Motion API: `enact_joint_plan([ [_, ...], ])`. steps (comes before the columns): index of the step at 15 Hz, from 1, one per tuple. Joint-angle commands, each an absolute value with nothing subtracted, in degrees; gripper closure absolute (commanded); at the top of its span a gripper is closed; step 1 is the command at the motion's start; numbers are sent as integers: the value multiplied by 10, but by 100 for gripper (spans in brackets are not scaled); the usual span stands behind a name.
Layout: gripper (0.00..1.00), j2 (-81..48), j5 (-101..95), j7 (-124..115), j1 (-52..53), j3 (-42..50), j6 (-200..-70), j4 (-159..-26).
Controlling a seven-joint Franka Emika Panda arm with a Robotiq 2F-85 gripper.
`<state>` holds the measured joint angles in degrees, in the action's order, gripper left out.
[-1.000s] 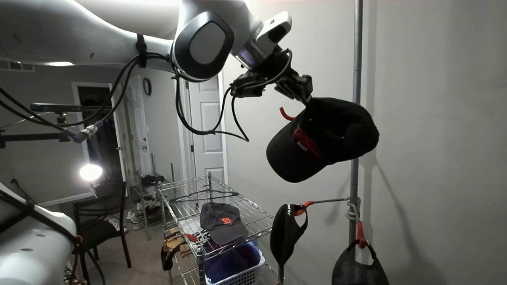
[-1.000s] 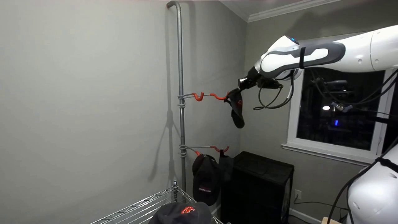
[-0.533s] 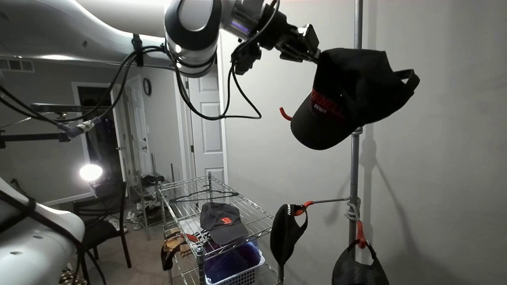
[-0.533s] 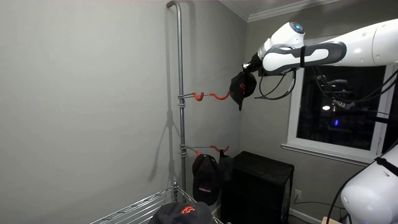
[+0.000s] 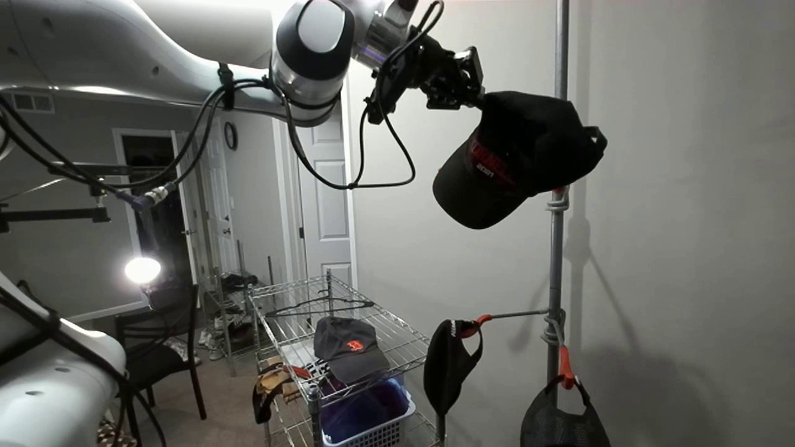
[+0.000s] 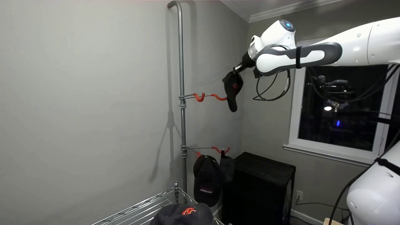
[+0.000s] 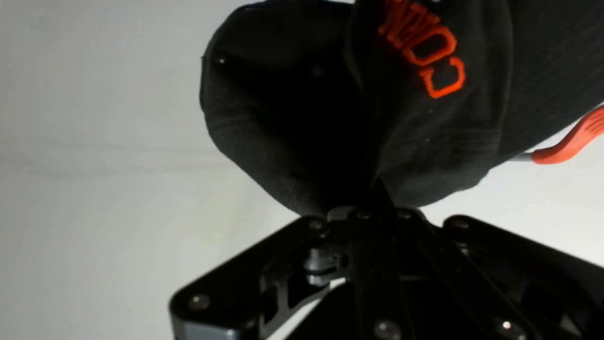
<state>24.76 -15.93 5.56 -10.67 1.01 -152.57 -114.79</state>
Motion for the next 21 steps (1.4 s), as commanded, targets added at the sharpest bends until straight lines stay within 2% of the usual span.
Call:
enact_joint_plan([
  [1, 100, 223, -168, 129, -72, 23, -1478, -1128],
  [12, 100, 207, -168, 289, -16, 37, -1265, -1122],
  [13, 73, 208, -170, 297, -13, 37, -1256, -1123],
  [15, 68, 210, -169, 315, -7, 39, -1244, -1122],
  [21, 29, 215, -159, 361, 11, 44, -1242, -1127],
])
